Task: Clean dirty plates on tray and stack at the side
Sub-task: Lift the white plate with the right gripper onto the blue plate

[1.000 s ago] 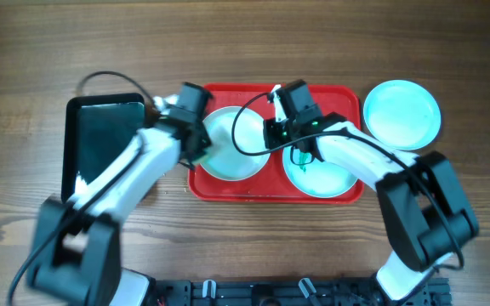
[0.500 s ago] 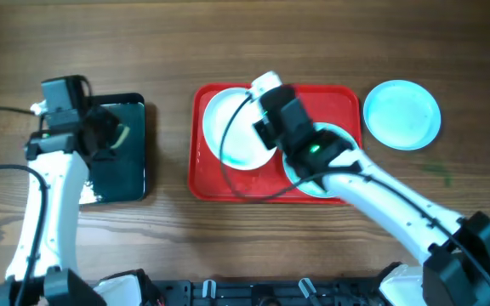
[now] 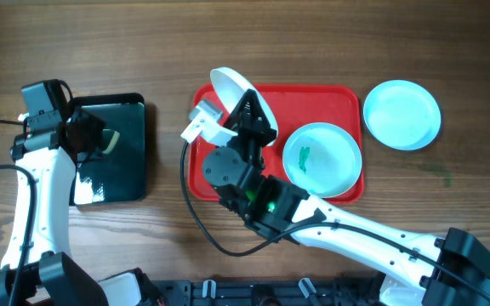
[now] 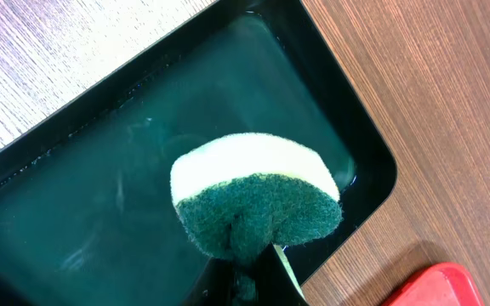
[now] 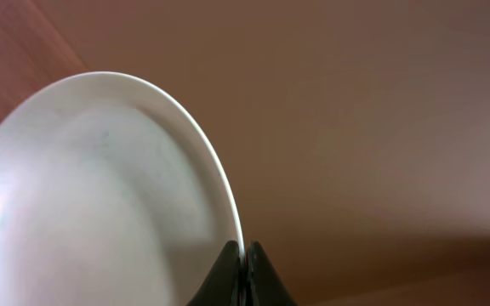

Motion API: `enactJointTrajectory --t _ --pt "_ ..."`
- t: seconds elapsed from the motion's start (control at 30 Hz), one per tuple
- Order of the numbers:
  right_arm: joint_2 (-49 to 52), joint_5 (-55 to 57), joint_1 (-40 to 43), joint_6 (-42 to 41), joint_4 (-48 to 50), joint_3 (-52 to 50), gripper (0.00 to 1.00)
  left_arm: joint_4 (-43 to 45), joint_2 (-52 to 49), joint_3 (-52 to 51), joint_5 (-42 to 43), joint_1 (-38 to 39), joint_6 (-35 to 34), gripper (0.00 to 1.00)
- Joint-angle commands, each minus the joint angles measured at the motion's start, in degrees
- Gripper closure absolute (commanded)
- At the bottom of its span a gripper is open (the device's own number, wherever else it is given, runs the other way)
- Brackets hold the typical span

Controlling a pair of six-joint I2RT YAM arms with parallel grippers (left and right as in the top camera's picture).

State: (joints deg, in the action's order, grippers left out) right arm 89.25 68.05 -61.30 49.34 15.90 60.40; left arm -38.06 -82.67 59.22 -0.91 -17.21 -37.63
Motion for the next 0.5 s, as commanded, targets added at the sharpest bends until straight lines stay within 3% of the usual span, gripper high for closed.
enactJointTrajectory --t 0.0,0.03,0.1,0.17,0.27,0.33,0.47 --pt "-0.4 2.0 3.7 -21.8 -5.2 -1.2 0.96 0.1 -0.2 0.0 0.7 -0.2 -0.2 0.96" --pt "-0.4 1.9 6.3 -30.8 -9.6 -1.2 0.96 0.1 -0.2 0.0 0.7 -0.2 -0.1 0.96" --pt "-1.0 -1.9 10.3 -40.0 -15.8 -1.2 0.96 0.0 -0.2 0.0 0.7 -0.2 -0.2 0.96" --pt "-4.2 -19.7 16.7 -50.6 -26.6 -0.6 0.96 0.0 -0.2 0.0 0.7 -0.2 -0.2 0.96" --pt "-11.5 -52.3 33.7 -65.4 -37.9 -0.2 0.96 0.0 -0.2 0.0 0.7 -0.2 -0.2 0.96" --pt "-14.6 -63.3 44.8 -67.1 -41.5 -0.3 0.96 0.0 -0.2 0.0 0.7 -0.2 -0.2 0.96" --pt "-15.2 -66.0 64.7 -67.4 -46.4 -1.3 0.96 0.0 -0.2 0.0 0.7 -0.2 -0.2 0.96"
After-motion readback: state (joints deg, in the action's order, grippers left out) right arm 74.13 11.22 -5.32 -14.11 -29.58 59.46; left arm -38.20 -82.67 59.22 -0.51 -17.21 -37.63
